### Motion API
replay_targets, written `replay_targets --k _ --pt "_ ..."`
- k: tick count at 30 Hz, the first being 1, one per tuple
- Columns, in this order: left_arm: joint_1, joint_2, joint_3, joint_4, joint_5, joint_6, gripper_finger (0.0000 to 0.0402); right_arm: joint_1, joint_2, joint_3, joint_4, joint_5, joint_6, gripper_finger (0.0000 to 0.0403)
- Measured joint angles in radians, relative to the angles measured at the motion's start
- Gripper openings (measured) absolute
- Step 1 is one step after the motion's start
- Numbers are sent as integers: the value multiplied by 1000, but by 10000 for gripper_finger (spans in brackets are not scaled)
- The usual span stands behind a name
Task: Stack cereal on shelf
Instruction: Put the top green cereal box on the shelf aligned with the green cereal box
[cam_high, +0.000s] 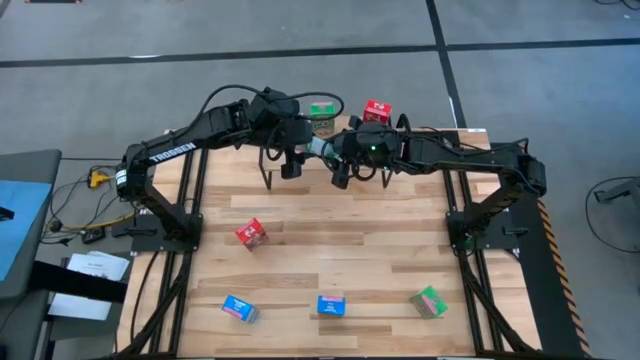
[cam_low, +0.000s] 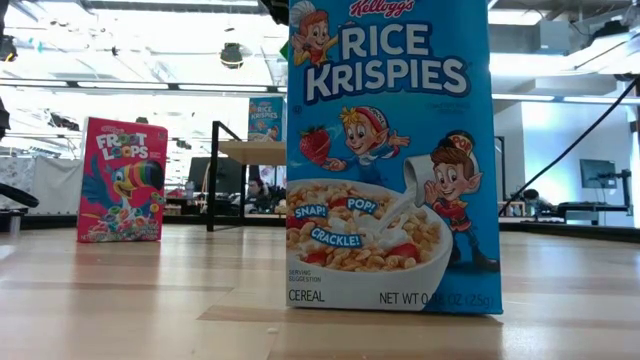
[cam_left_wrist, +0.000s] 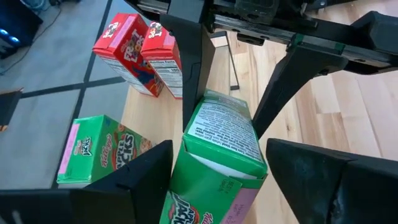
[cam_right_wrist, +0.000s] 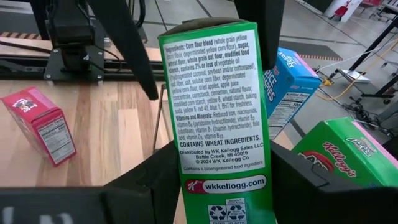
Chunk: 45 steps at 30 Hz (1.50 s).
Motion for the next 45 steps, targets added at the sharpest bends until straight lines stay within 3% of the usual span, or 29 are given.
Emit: replay_targets --k 9,16,26,33,41,45 --pt "0 0 0 -4 -8 -35 290 0 0 0 -11 1 1 219" --pt "-4 0 0 -1 -168 58 328 -2 0 0 -31 5 30 219" --pt "-3 -21 0 -11 -251 87 332 -16 -1 1 -70 5 114 219" --pt "-1 -52 2 -44 -393 41 332 -13 -1 -12 -96 0 169 219" --pt "14 -56 2 -177 -383 17 332 20 -7 -65 -101 1 227 219" --pt "13 -56 1 -224 -282 7 332 52 -31 -98 -94 1 266 219"
